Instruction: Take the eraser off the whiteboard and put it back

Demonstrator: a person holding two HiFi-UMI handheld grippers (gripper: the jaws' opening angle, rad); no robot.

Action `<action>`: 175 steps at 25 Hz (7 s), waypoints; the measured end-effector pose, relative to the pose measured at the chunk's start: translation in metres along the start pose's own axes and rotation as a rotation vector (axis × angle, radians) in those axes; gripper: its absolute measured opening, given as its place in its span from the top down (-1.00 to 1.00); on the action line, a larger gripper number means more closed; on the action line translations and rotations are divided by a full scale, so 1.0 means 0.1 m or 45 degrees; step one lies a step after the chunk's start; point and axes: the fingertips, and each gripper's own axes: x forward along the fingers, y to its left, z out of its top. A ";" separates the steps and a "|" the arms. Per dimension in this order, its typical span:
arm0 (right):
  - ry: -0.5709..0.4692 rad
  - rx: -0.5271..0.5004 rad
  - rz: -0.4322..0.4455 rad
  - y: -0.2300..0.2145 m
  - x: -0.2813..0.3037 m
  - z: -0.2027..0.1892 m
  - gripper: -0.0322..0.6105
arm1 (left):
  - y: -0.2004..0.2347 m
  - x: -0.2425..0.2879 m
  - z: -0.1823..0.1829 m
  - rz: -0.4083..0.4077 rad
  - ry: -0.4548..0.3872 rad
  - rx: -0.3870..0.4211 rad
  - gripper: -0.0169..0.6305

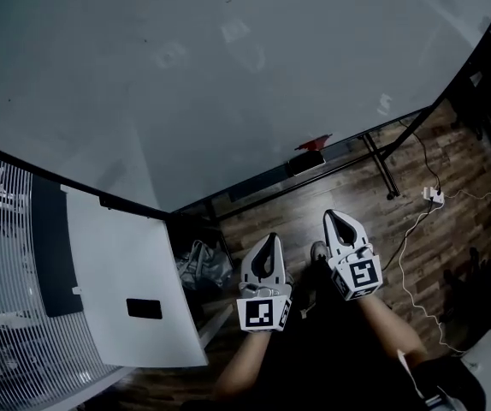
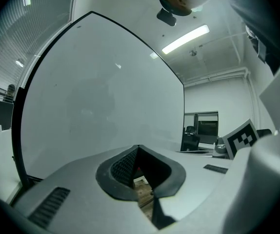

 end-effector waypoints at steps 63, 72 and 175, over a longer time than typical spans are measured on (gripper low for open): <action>0.144 0.002 -0.045 -0.79 1.53 -1.36 -0.56 | 0.26 0.95 -0.88 0.098 0.033 -0.021 0.94; 0.160 0.007 -0.041 -0.85 1.66 -1.44 -0.72 | 0.32 1.02 -0.91 0.102 0.027 -0.040 0.94; 0.110 -0.010 -0.033 -0.76 1.37 -0.95 -0.72 | 0.20 0.86 -0.43 0.123 0.016 -0.043 0.94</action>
